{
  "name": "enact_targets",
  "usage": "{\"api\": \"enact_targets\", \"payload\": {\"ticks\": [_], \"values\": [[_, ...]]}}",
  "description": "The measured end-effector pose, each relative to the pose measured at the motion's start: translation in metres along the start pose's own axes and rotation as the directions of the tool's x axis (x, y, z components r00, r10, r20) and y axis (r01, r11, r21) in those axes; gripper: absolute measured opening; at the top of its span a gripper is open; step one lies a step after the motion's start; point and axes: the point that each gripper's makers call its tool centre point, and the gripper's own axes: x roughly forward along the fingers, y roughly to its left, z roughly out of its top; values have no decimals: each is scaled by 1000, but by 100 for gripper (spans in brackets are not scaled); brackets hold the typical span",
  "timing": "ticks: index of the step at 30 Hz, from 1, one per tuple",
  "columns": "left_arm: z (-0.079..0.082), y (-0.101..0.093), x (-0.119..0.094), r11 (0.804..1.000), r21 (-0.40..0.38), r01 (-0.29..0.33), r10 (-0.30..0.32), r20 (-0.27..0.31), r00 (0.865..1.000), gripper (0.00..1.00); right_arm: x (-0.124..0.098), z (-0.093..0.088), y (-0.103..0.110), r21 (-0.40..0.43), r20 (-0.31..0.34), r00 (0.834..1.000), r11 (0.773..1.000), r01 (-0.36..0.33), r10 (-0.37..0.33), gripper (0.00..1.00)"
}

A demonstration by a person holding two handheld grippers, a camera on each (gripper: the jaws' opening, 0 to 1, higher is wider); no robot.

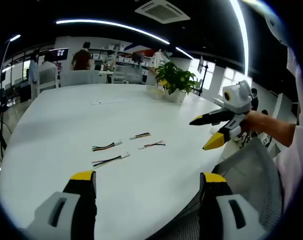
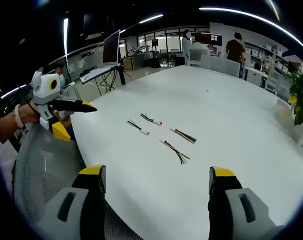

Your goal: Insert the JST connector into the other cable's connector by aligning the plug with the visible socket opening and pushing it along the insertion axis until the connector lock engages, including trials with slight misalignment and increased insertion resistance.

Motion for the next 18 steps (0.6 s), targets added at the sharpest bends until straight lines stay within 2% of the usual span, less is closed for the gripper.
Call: {"api": "enact_targets", "payload": {"ticks": [7, 8, 9, 11, 14, 18], "values": [[-2, -1, -2, 1000, -8, -6, 6, -17, 1000, 83, 4, 3, -1, -5, 5, 1000, 1000, -3, 3, 83], [-3, -1, -1, 1000, -22, -6, 6, -25, 1000, 84, 4, 3, 0, -7, 4, 1000, 1000, -7, 7, 83], [-9, -3, -1, 998, -68, -5, 2, -49, 999, 85, 4, 3, 0, -8, 3, 1000, 1000, -9, 9, 83], [-15, -4, 2, 996, -91, 6, -11, -61, 998, 85, 4, 2, 1, -14, -2, 1000, 1000, -11, 11, 83], [-16, -6, 3, 998, -64, 3, -7, -61, 998, 85, 2, -2, 1, -16, -20, 1000, 1000, -9, 9, 82], [-13, -6, 3, 996, -87, 8, -12, -36, 999, 85, 0, -5, -1, -19, -35, 999, 1000, -8, 7, 82]]}}
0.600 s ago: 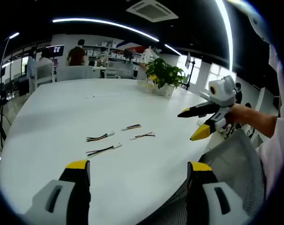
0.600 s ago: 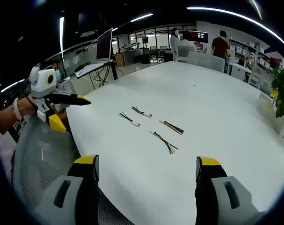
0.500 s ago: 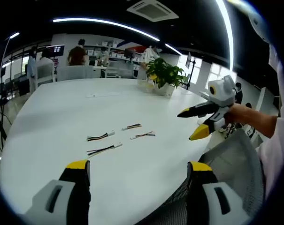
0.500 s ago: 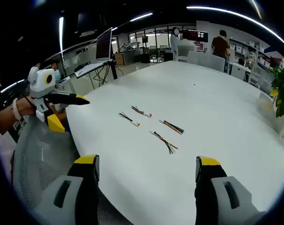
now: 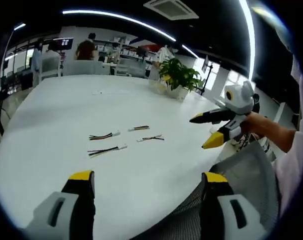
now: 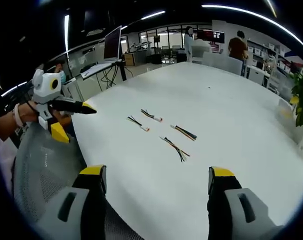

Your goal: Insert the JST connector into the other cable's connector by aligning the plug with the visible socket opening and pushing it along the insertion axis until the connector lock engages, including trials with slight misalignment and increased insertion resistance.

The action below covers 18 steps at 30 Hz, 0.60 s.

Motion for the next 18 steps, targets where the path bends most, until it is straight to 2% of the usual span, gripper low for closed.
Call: {"api": "enact_targets", "payload": {"ticks": [9, 18], "values": [[1, -2, 0, 1000, -8, 12, -12, 4, 1000, 85, 3, 9, 1, -9, 9, 1000, 1000, -2, 2, 80], [3, -2, -1, 1000, 3, 12, -12, 17, 1000, 85, 2, 5, 8, -23, -8, 1000, 1000, -14, 14, 78]]}}
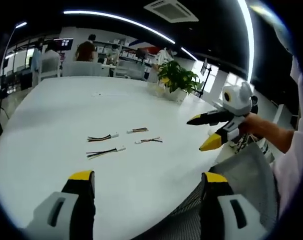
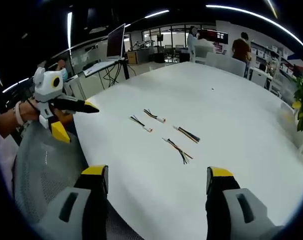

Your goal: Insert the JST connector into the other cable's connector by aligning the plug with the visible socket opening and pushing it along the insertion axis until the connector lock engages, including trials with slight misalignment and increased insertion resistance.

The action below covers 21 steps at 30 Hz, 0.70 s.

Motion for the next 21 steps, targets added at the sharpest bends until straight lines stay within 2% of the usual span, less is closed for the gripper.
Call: {"api": "enact_targets", "payload": {"ticks": [16, 21], "values": [[1, -1, 1, 1000, -7, 7, -7, 5, 1000, 85, -4, 1, 0, -2, 5, 1000, 1000, -3, 3, 77], [-1, -1, 1, 1000, 1, 5, -5, -12, 1000, 85, -6, 2, -1, 2, 7, 1000, 1000, 1, -1, 77]]}}
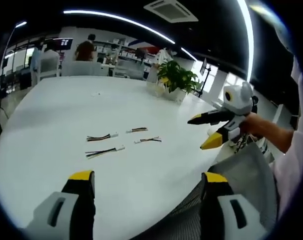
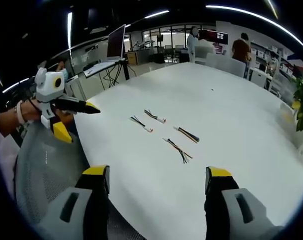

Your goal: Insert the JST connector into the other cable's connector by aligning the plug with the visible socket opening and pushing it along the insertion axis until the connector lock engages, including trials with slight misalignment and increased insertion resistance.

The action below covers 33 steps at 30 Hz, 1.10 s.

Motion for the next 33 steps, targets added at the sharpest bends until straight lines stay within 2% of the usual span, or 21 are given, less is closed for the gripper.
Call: {"api": "enact_targets", "payload": {"ticks": [11, 20, 24, 26, 33], "values": [[-2, 2, 2, 1000, 15, -15, 15, -12, 1000, 85, 0, -10, -1, 15, -15, 1000, 1000, 1, -1, 75], [-5, 4, 2, 999, 41, -34, 35, -24, 999, 85, -2, -12, -3, 27, -5, 1000, 999, 17, -17, 76], [-7, 6, 1, 998, 38, -46, 48, -37, 998, 77, -4, -15, -2, 50, -3, 1000, 999, 17, -17, 75], [-7, 4, 1, 999, 30, -38, 39, -38, 998, 77, -4, -17, -1, 74, 0, 1000, 997, 16, -16, 74], [-5, 4, 0, 998, 39, -42, 43, -43, 998, 78, -7, -13, -5, 82, 20, 999, 996, 34, -36, 72]]}}
